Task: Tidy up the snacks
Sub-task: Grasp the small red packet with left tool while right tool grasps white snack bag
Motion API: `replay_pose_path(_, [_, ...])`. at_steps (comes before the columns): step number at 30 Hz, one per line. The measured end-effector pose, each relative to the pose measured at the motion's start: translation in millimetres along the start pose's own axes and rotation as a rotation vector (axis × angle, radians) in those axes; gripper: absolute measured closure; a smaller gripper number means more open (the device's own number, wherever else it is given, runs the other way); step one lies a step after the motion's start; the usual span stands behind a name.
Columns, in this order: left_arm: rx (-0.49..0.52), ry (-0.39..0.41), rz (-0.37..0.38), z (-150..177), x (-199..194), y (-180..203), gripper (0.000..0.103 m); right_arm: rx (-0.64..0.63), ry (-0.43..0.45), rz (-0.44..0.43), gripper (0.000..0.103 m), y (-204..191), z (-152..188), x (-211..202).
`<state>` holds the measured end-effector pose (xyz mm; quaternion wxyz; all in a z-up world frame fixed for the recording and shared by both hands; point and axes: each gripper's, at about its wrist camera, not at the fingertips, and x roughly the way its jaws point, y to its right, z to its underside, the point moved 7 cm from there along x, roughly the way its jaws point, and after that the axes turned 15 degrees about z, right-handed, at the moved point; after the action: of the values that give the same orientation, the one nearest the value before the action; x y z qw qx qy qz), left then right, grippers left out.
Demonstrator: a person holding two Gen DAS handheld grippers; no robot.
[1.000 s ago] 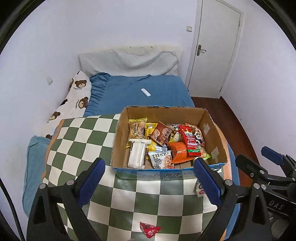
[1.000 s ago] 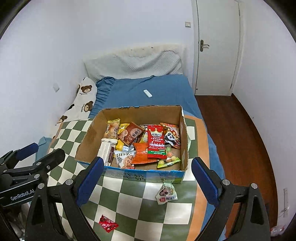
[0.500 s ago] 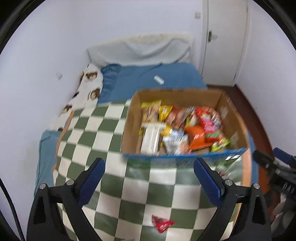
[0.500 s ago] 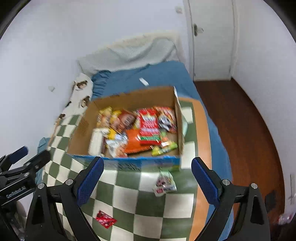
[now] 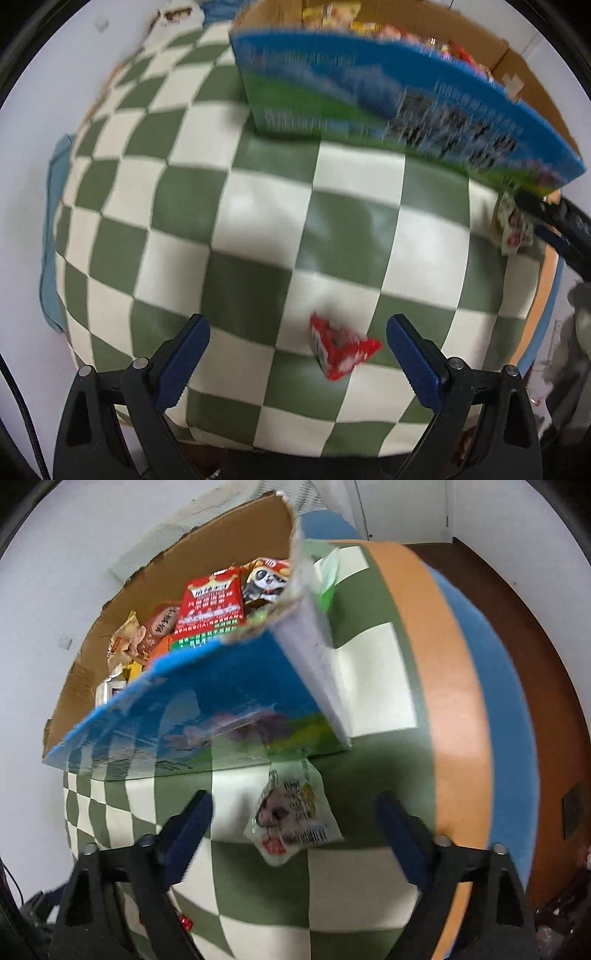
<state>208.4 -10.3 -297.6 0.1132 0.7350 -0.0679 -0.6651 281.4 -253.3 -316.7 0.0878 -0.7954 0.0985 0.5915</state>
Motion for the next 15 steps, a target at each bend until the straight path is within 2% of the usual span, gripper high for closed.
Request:
replay_pose_path(1, [-0.006,-0.014,0.017,4,4,0,0.005,-0.012,0.003,0.003,0.025,-4,0,5])
replay_pose_path(3, [-0.013,-0.047,0.046,13,12,1,0.005,-0.043,0.002,0.013,0.043,-11,1,15])
replay_pose_path(5, [-0.015,-0.078,0.070,21,20,4,0.005,-0.088,0.016,0.046,0.052,-18,5,21])
replay_pose_path(9, [-0.018,-0.121,0.101,32,40,10,0.006,-0.147,0.032,0.060,0.054,-25,21,20])
replay_pose_path(13, [-0.055,-0.171,0.149,40,65,14,0.011,-0.192,0.021,0.051,0.059,-21,51,12])
replay_pose_path(15, [-0.069,-0.176,0.164,40,72,14,0.023,-0.203,0.008,0.045,0.060,-18,67,7])
